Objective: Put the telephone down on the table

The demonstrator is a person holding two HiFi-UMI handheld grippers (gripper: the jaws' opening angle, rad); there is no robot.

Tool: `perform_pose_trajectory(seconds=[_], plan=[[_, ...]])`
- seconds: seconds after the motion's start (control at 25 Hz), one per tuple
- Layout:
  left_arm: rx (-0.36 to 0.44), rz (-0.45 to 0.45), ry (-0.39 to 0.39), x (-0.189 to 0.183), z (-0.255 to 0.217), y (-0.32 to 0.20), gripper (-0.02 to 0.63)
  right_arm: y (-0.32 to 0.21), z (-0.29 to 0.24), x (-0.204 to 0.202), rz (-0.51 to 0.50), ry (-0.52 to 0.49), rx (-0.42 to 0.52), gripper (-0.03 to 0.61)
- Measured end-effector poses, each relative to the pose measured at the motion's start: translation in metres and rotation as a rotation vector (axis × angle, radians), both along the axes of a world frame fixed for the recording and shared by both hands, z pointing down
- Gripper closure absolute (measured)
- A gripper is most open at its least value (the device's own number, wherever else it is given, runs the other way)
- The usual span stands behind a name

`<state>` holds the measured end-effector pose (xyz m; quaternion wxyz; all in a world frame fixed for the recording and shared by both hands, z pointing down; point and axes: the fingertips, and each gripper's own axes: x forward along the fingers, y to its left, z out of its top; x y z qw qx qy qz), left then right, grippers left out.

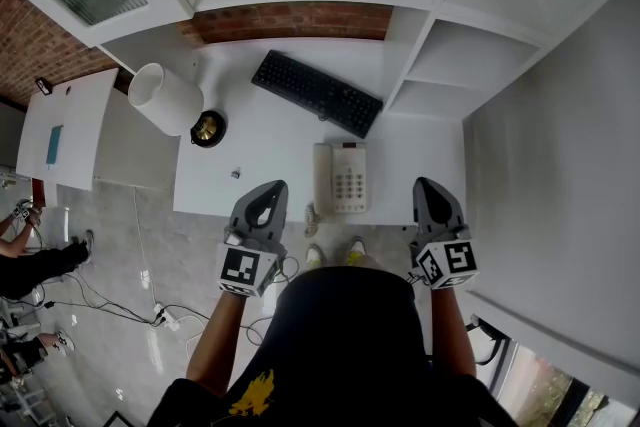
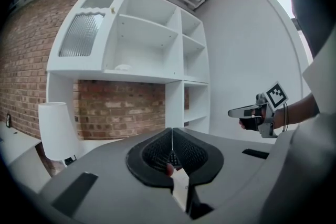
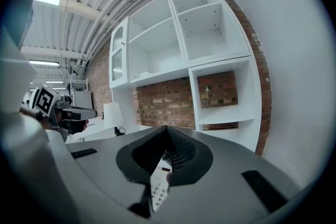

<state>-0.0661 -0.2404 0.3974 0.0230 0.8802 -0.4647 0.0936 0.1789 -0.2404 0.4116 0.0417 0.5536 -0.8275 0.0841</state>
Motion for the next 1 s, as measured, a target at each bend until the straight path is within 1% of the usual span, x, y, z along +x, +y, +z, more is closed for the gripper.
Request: perform_pose_trajectory(seconds=[0.12,0.36,0.56,0.68,0.76,0.84,0.88,1.0], plan=[[0.001,-0.022,0.016,-0.003,-0.001,0.001,0.594,0.001,0.000,0.000,0.002,0.006,-0.002,0.581],[-0.014,-0.028,0.029,-0.008,0.002,0.003,0.595,0.006,-0.003,0.000,0.005,0.020,0.001,0.581],[-0.029,-0.020,0.052,-0.001,0.004,0.012,0.595,0.008,-0.010,0.017,0.007,0.062,0.011,0.581],[-0.055,-0.003,0.039,0.004,0.010,0.022,0.595,0.013,-0.012,0.027,0.006,0.054,-0.010,0.581],[-0.084,0.003,0.042,0.005,0.013,0.030,0.595,0.016,-0.015,0.030,-0.010,0.045,-0.033,0.581],[-0.116,-0.013,0.067,0.008,0.011,0.033,0.595,0.011,-0.021,0.030,-0.048,0.045,-0.040,0.581],[-0.120,-0.018,0.068,0.010,0.011,0.034,0.595,0.007,-0.024,0.029,-0.071,0.048,-0.038,0.581],[-0.095,-0.005,0.025,0.016,0.018,0.031,0.595,-0.001,-0.029,0.028,-0.117,0.048,-0.015,0.581]])
